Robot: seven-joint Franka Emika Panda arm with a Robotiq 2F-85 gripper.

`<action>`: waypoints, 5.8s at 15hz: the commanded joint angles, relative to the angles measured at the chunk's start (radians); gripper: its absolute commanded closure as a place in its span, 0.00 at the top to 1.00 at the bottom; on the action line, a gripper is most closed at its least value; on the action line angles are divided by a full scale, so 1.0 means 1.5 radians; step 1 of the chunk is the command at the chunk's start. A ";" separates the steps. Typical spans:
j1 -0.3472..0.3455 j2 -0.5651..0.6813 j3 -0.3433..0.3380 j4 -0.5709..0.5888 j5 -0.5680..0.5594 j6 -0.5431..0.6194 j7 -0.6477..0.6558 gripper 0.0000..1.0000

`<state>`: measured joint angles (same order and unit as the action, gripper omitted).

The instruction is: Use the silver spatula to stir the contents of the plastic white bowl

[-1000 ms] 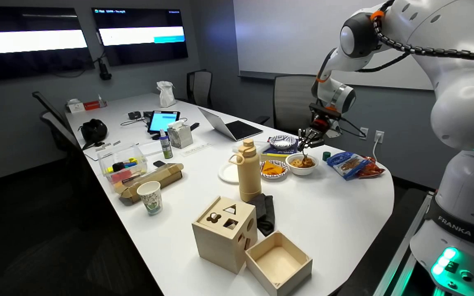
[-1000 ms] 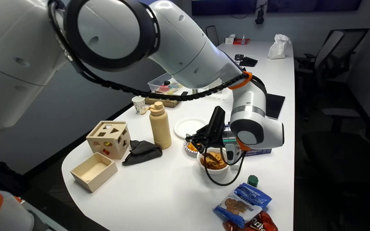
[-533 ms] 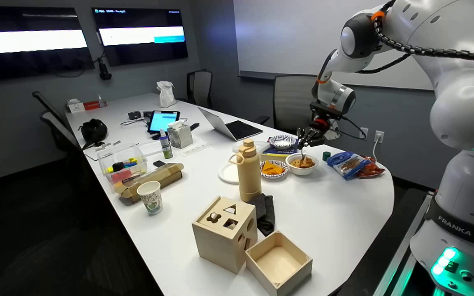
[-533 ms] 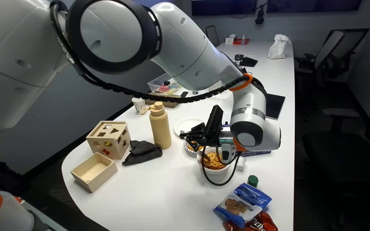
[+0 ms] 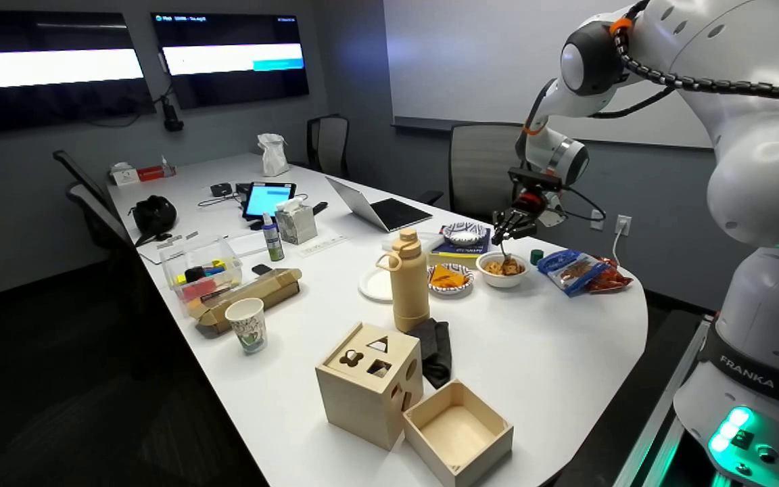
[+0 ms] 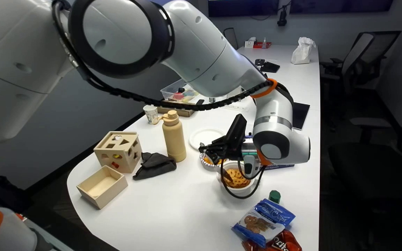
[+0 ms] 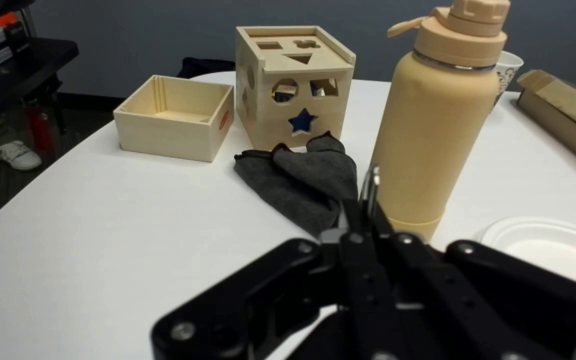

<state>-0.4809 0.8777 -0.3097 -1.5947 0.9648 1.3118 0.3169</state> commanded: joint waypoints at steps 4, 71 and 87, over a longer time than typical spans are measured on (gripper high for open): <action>0.021 -0.012 0.002 -0.008 0.021 0.079 -0.012 0.01; 0.025 0.003 0.012 0.027 0.016 0.069 0.010 0.01; 0.001 0.013 0.023 0.041 0.012 -0.050 -0.037 0.01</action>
<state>-0.4595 0.8824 -0.2808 -1.5678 0.9907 1.2993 0.2436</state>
